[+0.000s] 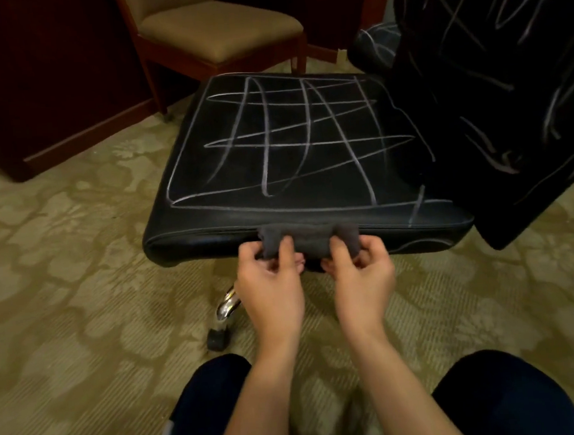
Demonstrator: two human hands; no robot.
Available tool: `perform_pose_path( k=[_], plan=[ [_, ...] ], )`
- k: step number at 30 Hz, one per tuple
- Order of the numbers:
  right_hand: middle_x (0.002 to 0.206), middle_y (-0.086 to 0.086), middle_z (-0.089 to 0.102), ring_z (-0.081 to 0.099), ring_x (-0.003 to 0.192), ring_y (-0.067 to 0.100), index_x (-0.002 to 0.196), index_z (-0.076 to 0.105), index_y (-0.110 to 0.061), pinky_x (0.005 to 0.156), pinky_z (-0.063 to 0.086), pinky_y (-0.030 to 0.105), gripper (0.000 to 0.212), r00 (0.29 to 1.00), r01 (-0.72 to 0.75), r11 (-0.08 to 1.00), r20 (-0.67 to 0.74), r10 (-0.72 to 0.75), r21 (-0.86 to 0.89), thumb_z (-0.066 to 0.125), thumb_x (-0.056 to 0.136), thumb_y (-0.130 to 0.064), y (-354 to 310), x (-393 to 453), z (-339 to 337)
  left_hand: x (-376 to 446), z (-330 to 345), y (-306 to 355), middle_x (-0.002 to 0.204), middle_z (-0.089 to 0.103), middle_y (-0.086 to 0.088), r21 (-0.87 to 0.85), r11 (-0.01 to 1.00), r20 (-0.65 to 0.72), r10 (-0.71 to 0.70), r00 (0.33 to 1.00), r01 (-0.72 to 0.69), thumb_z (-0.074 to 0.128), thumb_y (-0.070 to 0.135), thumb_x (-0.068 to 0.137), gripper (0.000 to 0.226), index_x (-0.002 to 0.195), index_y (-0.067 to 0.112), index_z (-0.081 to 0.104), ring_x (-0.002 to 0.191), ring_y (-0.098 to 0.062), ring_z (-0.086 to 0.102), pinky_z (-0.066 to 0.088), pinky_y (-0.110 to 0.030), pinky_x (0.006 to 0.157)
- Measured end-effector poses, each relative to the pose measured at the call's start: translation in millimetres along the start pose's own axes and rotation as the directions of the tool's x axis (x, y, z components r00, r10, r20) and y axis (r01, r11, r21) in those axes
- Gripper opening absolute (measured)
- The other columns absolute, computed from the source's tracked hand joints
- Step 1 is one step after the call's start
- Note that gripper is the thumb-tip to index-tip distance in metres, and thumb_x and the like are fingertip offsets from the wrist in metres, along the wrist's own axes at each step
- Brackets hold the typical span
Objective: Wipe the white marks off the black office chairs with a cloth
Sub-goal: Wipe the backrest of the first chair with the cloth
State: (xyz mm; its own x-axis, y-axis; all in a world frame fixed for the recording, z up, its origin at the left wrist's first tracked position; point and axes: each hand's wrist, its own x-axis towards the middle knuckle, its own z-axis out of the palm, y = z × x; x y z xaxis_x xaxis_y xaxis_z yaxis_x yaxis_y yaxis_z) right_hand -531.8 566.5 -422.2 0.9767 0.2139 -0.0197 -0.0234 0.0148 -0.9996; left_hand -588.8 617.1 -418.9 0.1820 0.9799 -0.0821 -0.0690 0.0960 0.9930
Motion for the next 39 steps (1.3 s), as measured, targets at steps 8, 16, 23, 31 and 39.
perform_pose_path(
  k=[8, 16, 23, 31, 39],
  plan=[
    [0.082, -0.003, 0.074, 0.072, 0.079, 0.012, 0.092, 0.061, -0.027, 0.079, 0.059, 0.047, 0.013, 0.972, 0.022, 0.996, 0.234, -0.003, -0.082, 0.073, 0.087, -0.027, 15, -19, 36, 40, -44, -5, 0.074, 0.074, -0.008, 0.091, 0.994, -0.125, 0.073, 0.989, -0.062, 0.066, 0.021, 0.095, 0.011, 0.097, 0.022, 0.055, 0.07, -0.018, 0.074, 0.062, -0.045, 0.078],
    [0.084, 0.004, 0.072, 0.073, 0.078, 0.019, 0.092, 0.056, -0.025, 0.073, 0.061, 0.041, 0.015, 0.999, 0.016, 1.0, -0.051, -0.016, 0.003, 0.067, 0.092, -0.015, 5, 14, -34, -9, 25, -8, 0.076, 0.074, -0.001, 0.109, 0.982, 0.123, 0.139, 0.983, -0.152, 0.07, 0.024, 0.09, 0.014, 0.097, 0.019, 0.059, 0.072, -0.011, 0.074, 0.062, -0.045, 0.073],
    [0.076, -0.005, 0.066, 0.064, 0.066, -0.005, 0.096, 0.056, -0.017, 0.062, 0.046, 0.01, 0.016, 1.0, 0.013, 0.998, -0.023, -0.014, -0.054, 0.069, 0.089, -0.011, 15, -16, 15, 23, -10, -9, 0.078, 0.074, -0.002, 0.217, 0.962, 0.071, 0.151, 0.986, -0.163, 0.068, 0.018, 0.094, 0.015, 0.089, 0.026, 0.056, 0.072, -0.011, 0.074, 0.062, -0.047, 0.075],
    [0.085, 0.002, 0.071, 0.071, 0.08, 0.017, 0.093, 0.057, -0.026, 0.073, 0.056, 0.031, 0.021, 0.987, -0.001, 0.995, -0.162, 0.017, 0.096, 0.067, 0.092, -0.007, 12, -6, -53, -26, 20, -9, 0.084, 0.074, 0.004, 0.202, 0.963, 0.284, 0.116, 0.952, -0.177, 0.068, 0.02, 0.092, 0.01, 0.097, 0.024, 0.06, 0.076, -0.006, 0.073, 0.062, -0.042, 0.074],
    [0.087, -0.01, 0.062, 0.062, 0.077, -0.007, 0.096, 0.048, -0.028, 0.068, 0.048, 0.013, 0.021, 0.975, 0.065, 0.992, -0.204, -0.086, -0.108, 0.063, 0.094, -0.014, 18, -10, -31, -12, 20, -8, 0.078, 0.072, 0.006, 0.227, 0.95, 0.312, 0.139, 0.94, -0.215, 0.068, 0.019, 0.093, 0.01, 0.099, 0.017, 0.06, 0.075, -0.005, 0.073, 0.063, -0.043, 0.074]
  ],
)
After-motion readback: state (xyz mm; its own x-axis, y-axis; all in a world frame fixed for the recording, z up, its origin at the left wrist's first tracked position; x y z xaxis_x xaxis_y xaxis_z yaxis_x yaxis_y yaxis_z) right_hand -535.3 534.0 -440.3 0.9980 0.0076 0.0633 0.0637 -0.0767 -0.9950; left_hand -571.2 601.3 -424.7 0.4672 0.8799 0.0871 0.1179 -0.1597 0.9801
